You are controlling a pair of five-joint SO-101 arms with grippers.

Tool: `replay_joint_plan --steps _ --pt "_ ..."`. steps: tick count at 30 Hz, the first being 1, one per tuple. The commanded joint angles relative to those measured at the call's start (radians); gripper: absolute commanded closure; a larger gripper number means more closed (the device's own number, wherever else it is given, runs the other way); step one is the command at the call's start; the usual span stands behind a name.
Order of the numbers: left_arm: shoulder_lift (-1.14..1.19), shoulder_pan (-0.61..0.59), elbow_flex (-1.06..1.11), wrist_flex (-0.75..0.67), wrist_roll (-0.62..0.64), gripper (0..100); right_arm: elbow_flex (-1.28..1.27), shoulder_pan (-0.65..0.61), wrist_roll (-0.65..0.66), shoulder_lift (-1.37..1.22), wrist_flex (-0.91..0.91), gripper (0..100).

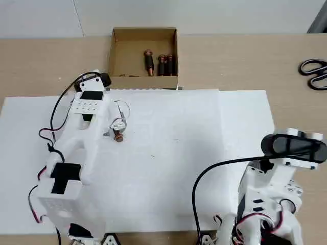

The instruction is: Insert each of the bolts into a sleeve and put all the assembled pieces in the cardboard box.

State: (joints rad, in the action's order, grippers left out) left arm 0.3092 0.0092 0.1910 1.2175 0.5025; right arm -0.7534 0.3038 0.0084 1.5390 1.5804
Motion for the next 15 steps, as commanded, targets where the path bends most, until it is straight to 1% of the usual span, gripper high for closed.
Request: replay_joint_plan --steps 1,4,8,9,11,13,15 --pt "0.017 0.005 -0.051 -0.031 0.005 100 0.009 0.008 0.018 0.002 -0.007 99.6" --pt "0.017 0.014 -0.091 0.009 0.006 100 0.009 0.008 0.014 0.002 -0.007 99.6" --pt "0.017 0.040 -0.150 0.110 0.020 100 0.009 0.008 0.014 0.002 -0.007 99.6" --pt "0.017 0.040 -0.168 0.138 0.054 100 0.009 0.008 0.014 0.002 -0.007 99.6" --pt "0.017 0.040 -0.231 0.227 0.160 100 0.009 0.008 0.012 0.002 -0.007 99.6" --pt "0.020 0.041 -0.305 0.341 0.305 99 0.008 0.008 0.012 0.002 -0.008 99.6" --pt "0.023 0.041 -0.371 0.405 0.456 99 0.006 0.008 0.012 0.002 -0.008 99.6"
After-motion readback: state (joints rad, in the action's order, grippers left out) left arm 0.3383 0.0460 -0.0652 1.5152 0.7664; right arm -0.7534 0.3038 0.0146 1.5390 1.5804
